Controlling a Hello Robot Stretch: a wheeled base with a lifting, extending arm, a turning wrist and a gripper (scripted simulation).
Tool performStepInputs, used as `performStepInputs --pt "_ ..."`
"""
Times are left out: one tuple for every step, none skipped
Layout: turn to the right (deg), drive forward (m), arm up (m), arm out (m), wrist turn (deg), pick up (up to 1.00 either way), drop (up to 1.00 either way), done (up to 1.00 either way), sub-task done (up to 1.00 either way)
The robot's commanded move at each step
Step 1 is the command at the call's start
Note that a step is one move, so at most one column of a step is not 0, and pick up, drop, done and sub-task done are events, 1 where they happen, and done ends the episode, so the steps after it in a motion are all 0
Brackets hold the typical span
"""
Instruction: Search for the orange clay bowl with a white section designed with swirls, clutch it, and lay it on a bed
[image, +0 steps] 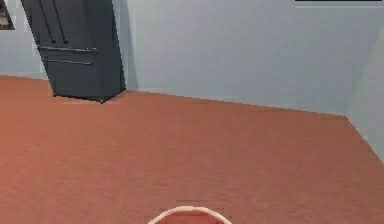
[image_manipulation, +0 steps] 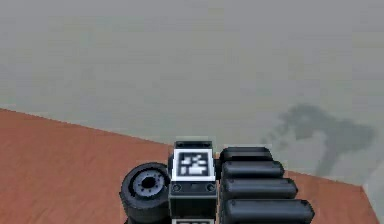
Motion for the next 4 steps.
performStepInputs --pt "-6.0 0.0 0.0 0.0 0.0 0.0 0.0 0.0 0.0" --pt "0.0 0.35 0.0 0.0 0.0 0.0 0.0 0.0 0.0" --pt "-45.0 0.0 0.0 0.0 0.0 0.0 0.0 0.0 0.0" --pt "-21.0 0.0 0.0 0.0 0.0 0.0 0.0 0.0 0.0"
